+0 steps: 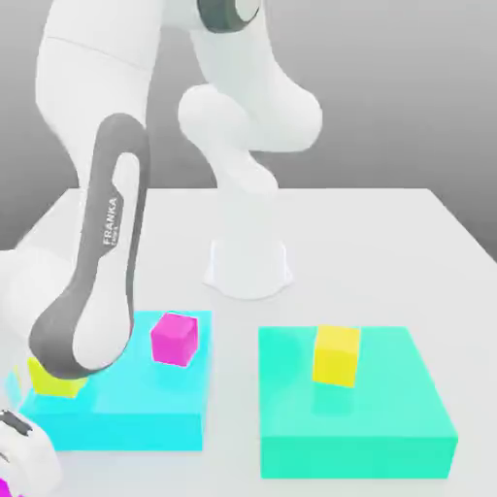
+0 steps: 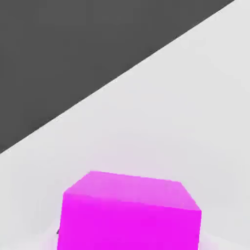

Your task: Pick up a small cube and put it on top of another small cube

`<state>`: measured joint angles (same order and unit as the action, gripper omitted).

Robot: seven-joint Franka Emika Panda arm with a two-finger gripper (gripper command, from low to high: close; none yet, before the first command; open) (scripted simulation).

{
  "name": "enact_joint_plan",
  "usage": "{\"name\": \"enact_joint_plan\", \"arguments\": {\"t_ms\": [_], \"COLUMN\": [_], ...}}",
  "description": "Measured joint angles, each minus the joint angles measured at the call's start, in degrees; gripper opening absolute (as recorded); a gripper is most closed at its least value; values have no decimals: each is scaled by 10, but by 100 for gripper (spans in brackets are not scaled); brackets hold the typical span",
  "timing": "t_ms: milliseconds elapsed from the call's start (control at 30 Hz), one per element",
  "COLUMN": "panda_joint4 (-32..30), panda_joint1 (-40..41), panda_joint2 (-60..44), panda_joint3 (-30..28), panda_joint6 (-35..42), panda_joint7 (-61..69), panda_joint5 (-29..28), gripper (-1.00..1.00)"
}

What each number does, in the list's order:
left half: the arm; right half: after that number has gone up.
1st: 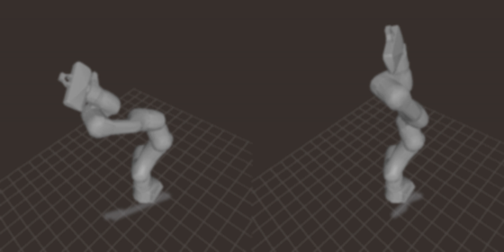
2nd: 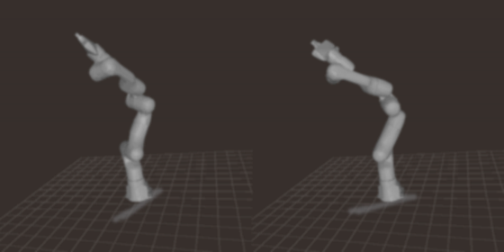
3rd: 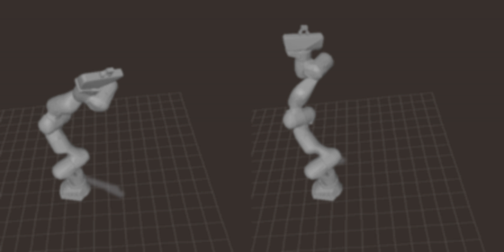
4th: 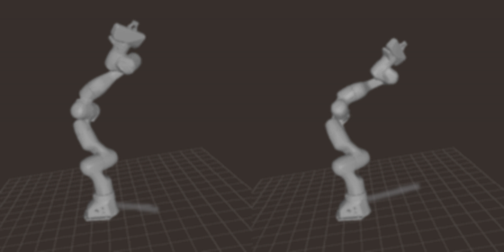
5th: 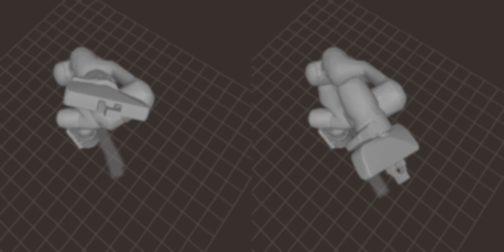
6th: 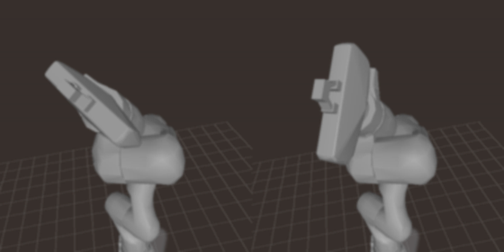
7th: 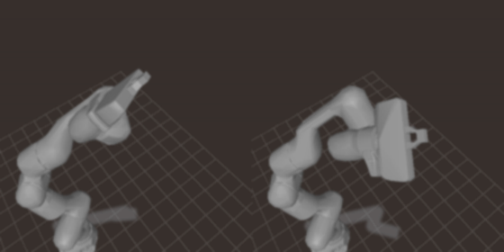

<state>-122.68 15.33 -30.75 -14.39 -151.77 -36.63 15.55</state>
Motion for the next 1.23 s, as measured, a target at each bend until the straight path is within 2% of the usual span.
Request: {"name": "enact_joint_plan", "arguments": {"t_ms": [100, 300, 467, 933, 1133, 1167, 1233], "panda_joint4": [-23, -116, -196, -419, -454, -456, -456], "panda_joint1": [-16, -47, -66, -28, -25, -26, -26], "panda_joint2": [59, 180, 285, 571, 480, 469, 469], "panda_joint3": [-16, -22, -17, 75, 79, 78, 78], "panda_joint6": [36, 65, 84, 135, 9, -4, -4], "panda_joint7": [-18, -67, -124, -295, -301, -301, -301], "panda_joint5": [-19, -36, -73, -190, -194, -194, -194], "gripper": [-100, -100, -100, -100, -100, 100, 100]}}
